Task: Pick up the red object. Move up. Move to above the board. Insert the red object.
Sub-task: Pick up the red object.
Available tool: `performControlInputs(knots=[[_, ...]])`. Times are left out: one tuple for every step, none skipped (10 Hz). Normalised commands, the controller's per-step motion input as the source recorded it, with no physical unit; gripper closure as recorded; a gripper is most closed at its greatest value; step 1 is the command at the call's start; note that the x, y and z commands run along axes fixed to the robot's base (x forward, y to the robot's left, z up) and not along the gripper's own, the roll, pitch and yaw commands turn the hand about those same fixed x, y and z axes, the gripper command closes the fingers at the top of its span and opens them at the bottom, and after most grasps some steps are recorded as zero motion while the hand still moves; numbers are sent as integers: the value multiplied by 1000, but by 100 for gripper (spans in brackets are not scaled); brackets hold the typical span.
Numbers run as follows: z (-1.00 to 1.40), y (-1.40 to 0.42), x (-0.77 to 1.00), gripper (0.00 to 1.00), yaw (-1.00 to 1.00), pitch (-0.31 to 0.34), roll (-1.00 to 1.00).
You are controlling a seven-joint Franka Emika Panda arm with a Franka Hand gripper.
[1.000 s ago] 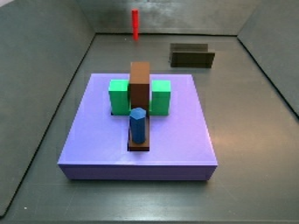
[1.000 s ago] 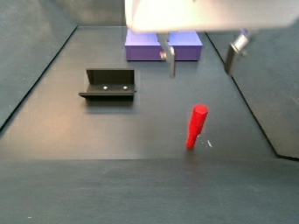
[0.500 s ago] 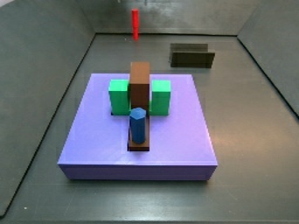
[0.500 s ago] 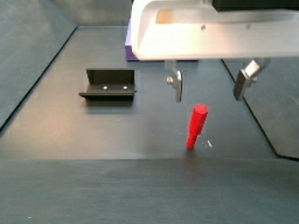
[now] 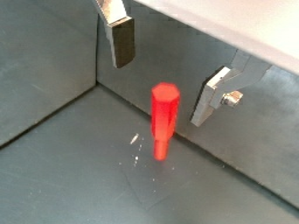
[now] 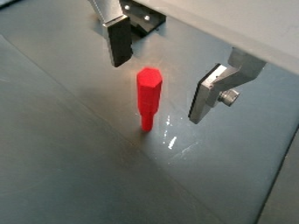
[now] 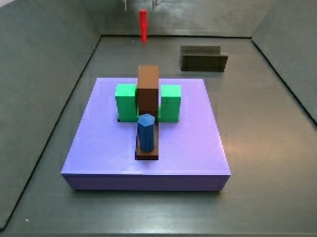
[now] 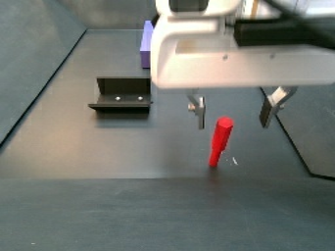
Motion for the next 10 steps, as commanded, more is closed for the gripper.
performControlInputs(knots=[[-466, 0, 0, 0, -63, -76, -156], [-443, 57, 0, 0, -23, -56, -127], [-409, 91, 23, 0, -34, -37, -74], [-200, 140, 40, 0, -57, 0, -36], [-69, 189, 17, 0, -60, 0, -4], [0, 120, 3, 0, -34, 0, -47], [0, 0, 14, 0, 0, 0, -57], [0, 0, 11, 0, 0, 0, -23], [0, -89, 14, 0, 0, 0, -37], [-66, -120, 37, 0, -57, -6, -54]])
